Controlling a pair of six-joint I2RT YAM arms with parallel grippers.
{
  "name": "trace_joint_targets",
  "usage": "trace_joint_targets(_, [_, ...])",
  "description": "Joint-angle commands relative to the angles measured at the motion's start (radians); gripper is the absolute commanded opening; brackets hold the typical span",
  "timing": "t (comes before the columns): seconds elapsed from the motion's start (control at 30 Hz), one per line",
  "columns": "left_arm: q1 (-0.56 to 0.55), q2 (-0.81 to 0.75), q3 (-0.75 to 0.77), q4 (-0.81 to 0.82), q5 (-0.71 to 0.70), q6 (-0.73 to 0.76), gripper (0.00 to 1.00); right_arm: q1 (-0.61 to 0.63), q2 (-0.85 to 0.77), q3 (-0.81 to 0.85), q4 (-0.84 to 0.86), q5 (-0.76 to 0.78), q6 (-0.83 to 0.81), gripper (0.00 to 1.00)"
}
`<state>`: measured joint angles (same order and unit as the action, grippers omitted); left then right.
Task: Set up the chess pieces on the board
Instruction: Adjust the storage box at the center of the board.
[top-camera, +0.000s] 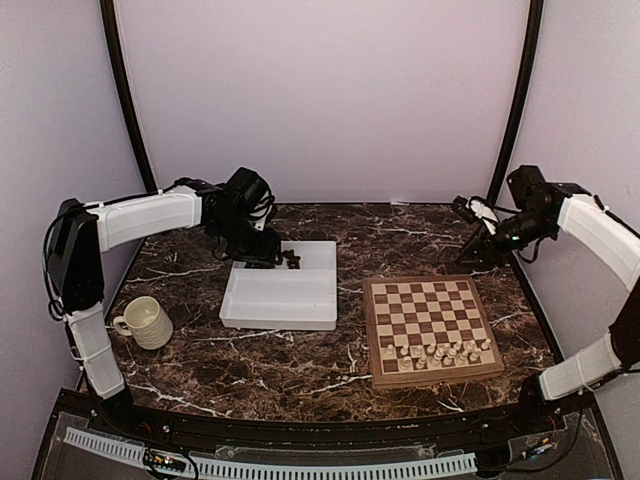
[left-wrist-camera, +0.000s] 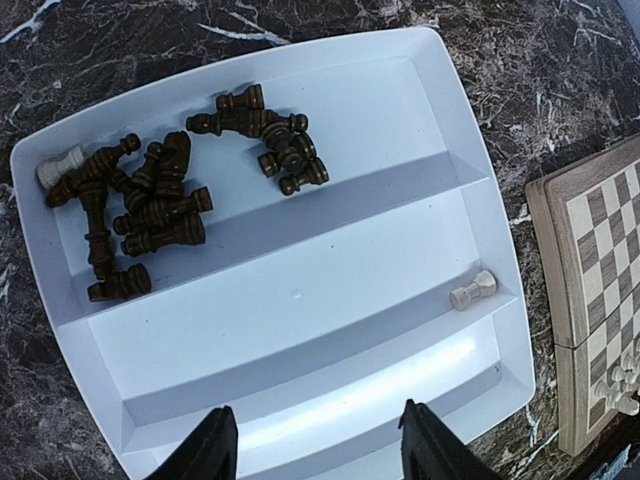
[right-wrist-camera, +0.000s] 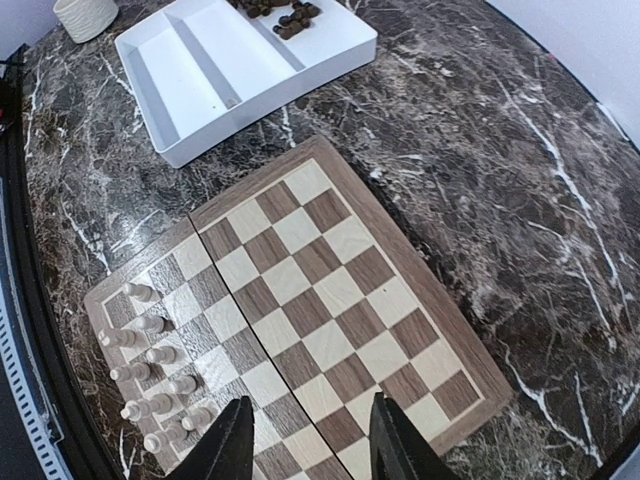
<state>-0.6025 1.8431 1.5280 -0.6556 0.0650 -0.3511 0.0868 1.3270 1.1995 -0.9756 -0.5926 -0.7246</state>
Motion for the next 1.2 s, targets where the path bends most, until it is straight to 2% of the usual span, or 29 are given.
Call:
trace_joint_targets(0.0, [0.002, 0.067, 0.111, -0.13, 0.042, -0.009, 0.58, 0.061, 0.075, 0.027, 0.027, 0.003, 0.046, 0.39])
trace_joint_targets(0.17, [0.004, 0.17, 0.259, -0.281, 0.042, -0.103, 0.58, 0.088, 0.117, 0.0, 0.148, -0.004, 0.147, 0.38])
trace_joint_targets(0.27, [0.006, 0.192, 0.301, -0.319, 0.05, -0.147, 0.55, 0.144, 0.194, 0.06, 0.236, -0.022, 0.253, 0.39])
trace_joint_targets(0.4, [0.024, 0.22, 0.32, -0.379, 0.065, -0.157, 0.53, 0.214, 0.307, 0.141, 0.303, -0.004, 0.304, 0.39])
trace_joint_targets(0.57, [0.026, 0.226, 0.256, -0.368, 0.136, -0.135, 0.53, 0.265, 0.416, 0.239, 0.279, -0.012, 0.33, 0.4])
trace_joint_targets(0.77, [0.035, 0.257, 0.248, -0.365, 0.066, -0.185, 0.58, 0.288, 0.507, 0.341, 0.225, -0.03, 0.311, 0.42])
trace_joint_targets(1.0, [0.073, 0.311, 0.276, -0.425, -0.026, -0.261, 0.65, 0.289, 0.537, 0.345, 0.217, -0.032, 0.31, 0.43])
trace_joint_targets(1.17, [0.123, 0.333, 0.245, -0.422, 0.034, -0.317, 0.7, 0.289, 0.546, 0.339, 0.213, -0.031, 0.311, 0.44])
